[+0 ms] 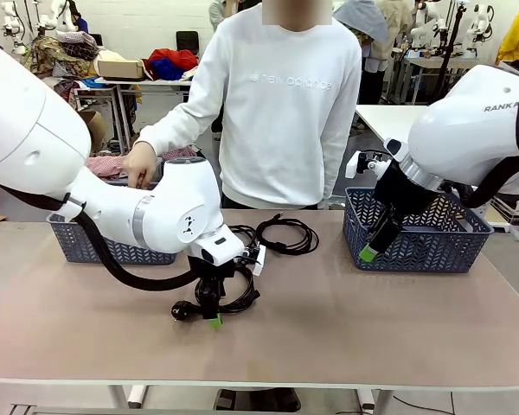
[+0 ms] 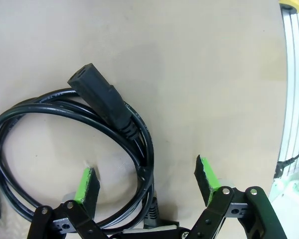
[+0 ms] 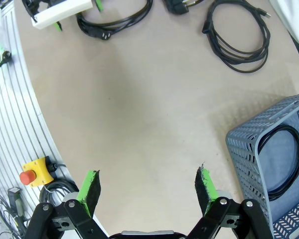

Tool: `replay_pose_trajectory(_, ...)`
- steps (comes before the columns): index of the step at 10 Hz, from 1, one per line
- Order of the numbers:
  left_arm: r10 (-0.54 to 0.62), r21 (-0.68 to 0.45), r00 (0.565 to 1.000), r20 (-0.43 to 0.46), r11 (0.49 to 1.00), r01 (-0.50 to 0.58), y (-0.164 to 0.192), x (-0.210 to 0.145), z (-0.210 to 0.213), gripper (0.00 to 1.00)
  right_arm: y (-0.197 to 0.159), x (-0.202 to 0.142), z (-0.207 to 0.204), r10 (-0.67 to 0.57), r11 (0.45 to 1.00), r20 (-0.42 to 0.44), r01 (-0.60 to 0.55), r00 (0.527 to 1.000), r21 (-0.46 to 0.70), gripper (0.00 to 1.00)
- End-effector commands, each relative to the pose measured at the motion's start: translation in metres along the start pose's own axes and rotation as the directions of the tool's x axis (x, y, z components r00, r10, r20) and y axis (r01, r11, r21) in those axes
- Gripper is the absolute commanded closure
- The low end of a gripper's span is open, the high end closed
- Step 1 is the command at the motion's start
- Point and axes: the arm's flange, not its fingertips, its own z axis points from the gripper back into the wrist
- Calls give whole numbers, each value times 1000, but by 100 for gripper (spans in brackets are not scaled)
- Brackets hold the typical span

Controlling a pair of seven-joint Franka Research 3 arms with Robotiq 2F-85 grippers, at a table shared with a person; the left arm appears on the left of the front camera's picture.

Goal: Organize the cables according to human instructions.
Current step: Pick up a bundle of cables and place it in the basket indicated by the human.

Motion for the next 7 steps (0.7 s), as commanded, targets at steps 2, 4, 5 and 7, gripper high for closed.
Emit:
replay_pose_trajectory(2,19,-20,999,-49,1000,-20,-4,5,3,0,-1,2,2,-1,1000,3,1,1000,-5,0)
replay_pose_trajectory(4,20,-39,995,-93,999,-24,-6,5,2,0,-1,2,2,-1,1000,3,1,1000,-5,0)
replay_pose_trajectory(5,18,-42,996,-93,999,-22,-6,6,2,0,-1,2,2,-1,1000,3,1,1000,-5,0)
replay_pose_trajectory(7,10,-47,996,-88,999,-14,-8,7,2,0,-1,2,2,-1,1000,3,1,1000,-5,0)
